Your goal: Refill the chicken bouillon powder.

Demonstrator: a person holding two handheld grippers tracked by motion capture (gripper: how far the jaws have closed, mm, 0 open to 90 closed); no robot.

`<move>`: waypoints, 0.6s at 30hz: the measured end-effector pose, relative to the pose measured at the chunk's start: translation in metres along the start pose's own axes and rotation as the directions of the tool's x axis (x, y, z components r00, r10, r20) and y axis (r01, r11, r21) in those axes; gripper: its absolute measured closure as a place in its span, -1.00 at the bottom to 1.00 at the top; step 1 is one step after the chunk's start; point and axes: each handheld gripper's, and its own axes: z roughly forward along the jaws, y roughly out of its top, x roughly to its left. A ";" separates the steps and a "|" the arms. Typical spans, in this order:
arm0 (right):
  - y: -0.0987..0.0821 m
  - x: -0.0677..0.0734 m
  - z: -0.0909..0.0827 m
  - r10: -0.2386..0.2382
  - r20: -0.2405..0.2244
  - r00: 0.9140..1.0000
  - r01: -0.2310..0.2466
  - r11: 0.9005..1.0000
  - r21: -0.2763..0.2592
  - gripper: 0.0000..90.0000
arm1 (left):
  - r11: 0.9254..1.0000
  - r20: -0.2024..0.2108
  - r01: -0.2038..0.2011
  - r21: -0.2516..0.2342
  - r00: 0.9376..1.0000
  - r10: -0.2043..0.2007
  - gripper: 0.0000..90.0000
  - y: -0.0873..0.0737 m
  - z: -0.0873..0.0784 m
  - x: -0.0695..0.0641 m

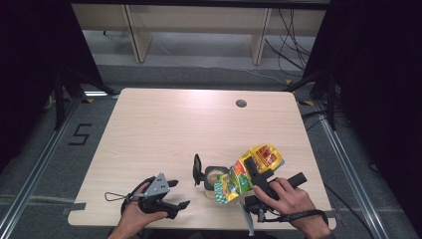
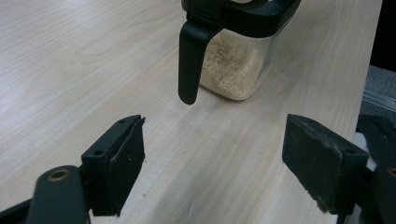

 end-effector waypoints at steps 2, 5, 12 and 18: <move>0.000 0.000 0.000 0.002 0.000 1.000 -0.002 1.000 0.000 0.08 | 1.000 0.012 0.019 -0.015 1.000 -0.019 -0.54 0.000 0.001 -0.002; 0.000 0.000 0.000 -0.002 0.000 1.000 0.002 1.000 0.003 0.08 | 1.000 0.001 0.010 -0.004 1.000 -0.010 -0.54 0.000 0.000 -0.001; 0.000 0.000 0.000 0.002 -0.002 1.000 -0.002 1.000 0.000 0.08 | 1.000 0.007 0.017 -0.014 1.000 -0.016 -0.54 0.000 0.001 -0.001; -0.001 -0.001 0.000 0.007 -0.031 0.999 -0.007 1.000 -0.004 0.08 | 1.000 0.007 0.015 -0.012 1.000 -0.015 -0.54 0.000 0.001 -0.001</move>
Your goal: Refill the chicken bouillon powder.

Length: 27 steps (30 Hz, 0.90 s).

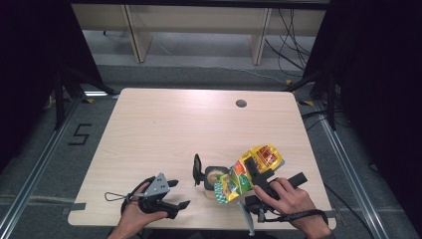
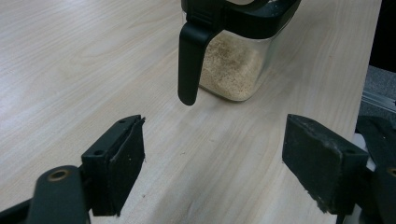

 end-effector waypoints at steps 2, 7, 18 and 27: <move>0.000 0.001 0.000 0.004 0.027 1.000 -0.004 1.000 -0.002 0.08 | 1.000 -0.001 0.004 0.001 1.000 -0.004 -0.54 0.000 0.000 0.000; 0.000 0.000 0.000 0.004 0.023 1.000 -0.004 1.000 -0.003 0.08 | 1.000 -0.002 0.007 -0.001 1.000 -0.007 -0.54 0.000 0.000 0.000; -0.001 0.000 0.000 -0.005 0.021 1.000 0.005 1.000 -0.002 0.08 | 1.000 -0.002 0.007 -0.002 1.000 -0.007 -0.54 0.000 0.000 0.000; -0.002 0.001 0.000 0.015 0.020 1.000 -0.015 1.000 0.002 0.09 | 1.000 -0.001 0.005 -0.001 1.000 -0.005 -0.54 0.000 0.000 0.000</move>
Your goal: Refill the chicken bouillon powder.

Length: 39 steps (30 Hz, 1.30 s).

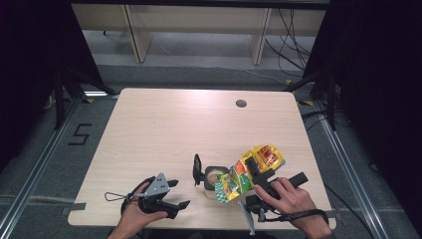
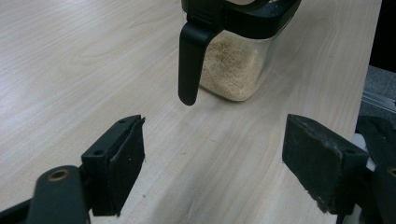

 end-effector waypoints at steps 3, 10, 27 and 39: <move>0.000 -0.002 0.000 -0.015 -0.025 1.000 0.015 1.000 -0.008 0.09 | 1.000 -0.005 -0.015 0.012 1.000 0.015 -0.54 0.000 -0.001 0.001; 0.001 0.000 0.000 -0.005 -0.003 1.000 0.005 1.000 -0.005 0.09 | 1.000 -0.006 -0.017 0.015 1.000 0.017 -0.54 0.000 -0.001 0.001; 0.001 -0.001 0.000 -0.025 -0.002 1.000 0.025 1.000 -0.011 0.09 | 1.000 -0.005 -0.021 0.014 1.000 0.021 -0.54 0.000 -0.001 0.001; 0.002 0.000 0.001 -0.014 -0.007 1.000 0.014 1.000 -0.006 0.09 | 1.000 -0.007 -0.015 0.013 1.000 0.015 -0.54 0.000 -0.001 0.001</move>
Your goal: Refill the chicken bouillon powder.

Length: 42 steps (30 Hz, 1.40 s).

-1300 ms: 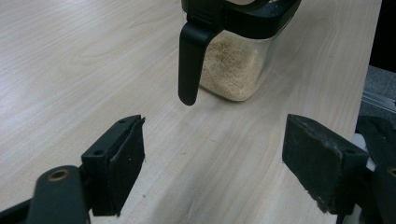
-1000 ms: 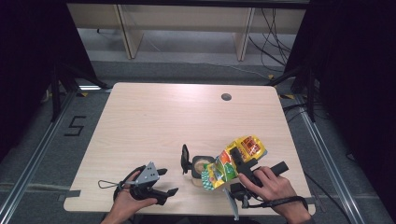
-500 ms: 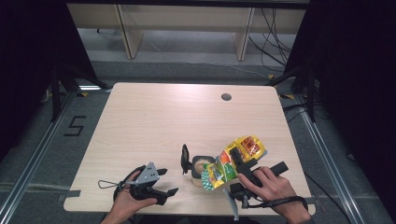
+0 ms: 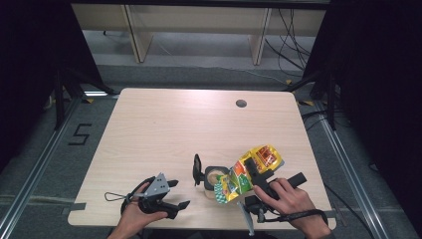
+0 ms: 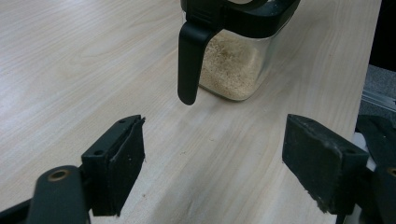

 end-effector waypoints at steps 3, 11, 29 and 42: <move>0.000 0.000 0.000 -0.003 -0.023 1.000 0.003 1.000 -0.001 0.09 | 1.000 0.003 -0.002 -0.006 1.000 0.002 -0.54 0.000 0.000 0.000; 0.003 0.000 0.000 -0.008 -0.024 1.000 0.008 1.000 -0.003 0.11 | 0.999 0.009 0.025 -0.028 1.000 -0.025 -0.54 0.000 0.001 -0.002; 0.002 0.001 -0.001 -0.006 -0.008 1.000 0.006 1.000 -0.004 0.11 | 1.000 0.008 0.017 -0.022 1.000 -0.017 -0.54 0.000 0.000 -0.002; 0.000 0.000 0.000 -0.007 -0.013 1.000 0.007 1.000 -0.011 0.12 | 1.000 0.007 0.018 -0.018 1.000 -0.018 -0.54 0.000 0.000 -0.001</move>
